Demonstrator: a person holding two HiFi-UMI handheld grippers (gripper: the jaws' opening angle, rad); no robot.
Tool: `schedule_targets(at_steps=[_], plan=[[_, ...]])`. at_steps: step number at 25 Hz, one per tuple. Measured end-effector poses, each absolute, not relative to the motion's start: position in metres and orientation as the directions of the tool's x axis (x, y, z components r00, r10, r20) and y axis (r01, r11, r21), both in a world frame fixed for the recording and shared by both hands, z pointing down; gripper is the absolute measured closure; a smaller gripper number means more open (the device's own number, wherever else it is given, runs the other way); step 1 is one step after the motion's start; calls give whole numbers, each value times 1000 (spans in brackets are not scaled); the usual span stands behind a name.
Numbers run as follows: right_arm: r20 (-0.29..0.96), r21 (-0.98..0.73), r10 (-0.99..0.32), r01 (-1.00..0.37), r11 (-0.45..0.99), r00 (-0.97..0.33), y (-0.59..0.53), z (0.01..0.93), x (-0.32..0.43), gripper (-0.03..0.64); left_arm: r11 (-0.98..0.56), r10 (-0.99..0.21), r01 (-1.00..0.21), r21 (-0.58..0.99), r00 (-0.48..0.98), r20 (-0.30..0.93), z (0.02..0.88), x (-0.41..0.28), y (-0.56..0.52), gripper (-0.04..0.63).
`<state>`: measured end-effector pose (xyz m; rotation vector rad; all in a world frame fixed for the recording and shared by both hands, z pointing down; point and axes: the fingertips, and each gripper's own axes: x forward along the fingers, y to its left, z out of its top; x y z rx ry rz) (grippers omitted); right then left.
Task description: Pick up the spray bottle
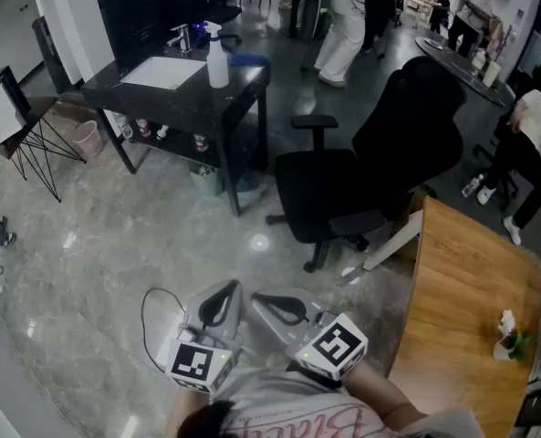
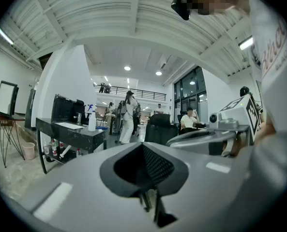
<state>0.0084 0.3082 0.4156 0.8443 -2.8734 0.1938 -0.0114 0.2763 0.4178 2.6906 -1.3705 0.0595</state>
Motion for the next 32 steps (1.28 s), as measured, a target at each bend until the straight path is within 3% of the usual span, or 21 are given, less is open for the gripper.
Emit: schedule_targets(at_steps=[16,24,32], plan=[[164,-80,-562,-579,812,-811,288,415,18,615,-559,-820,-824,93,566,86,416,-24,257,597],[141,-129,-591,-607,785,-794,230,415,15,615,-580,-805,-809,94,587,87,416,-29,197,597],[170,-73,-602,-619,782,-780,153,409,-8,615,-607,-783,-787,113,616,83,412,-42,118,597]])
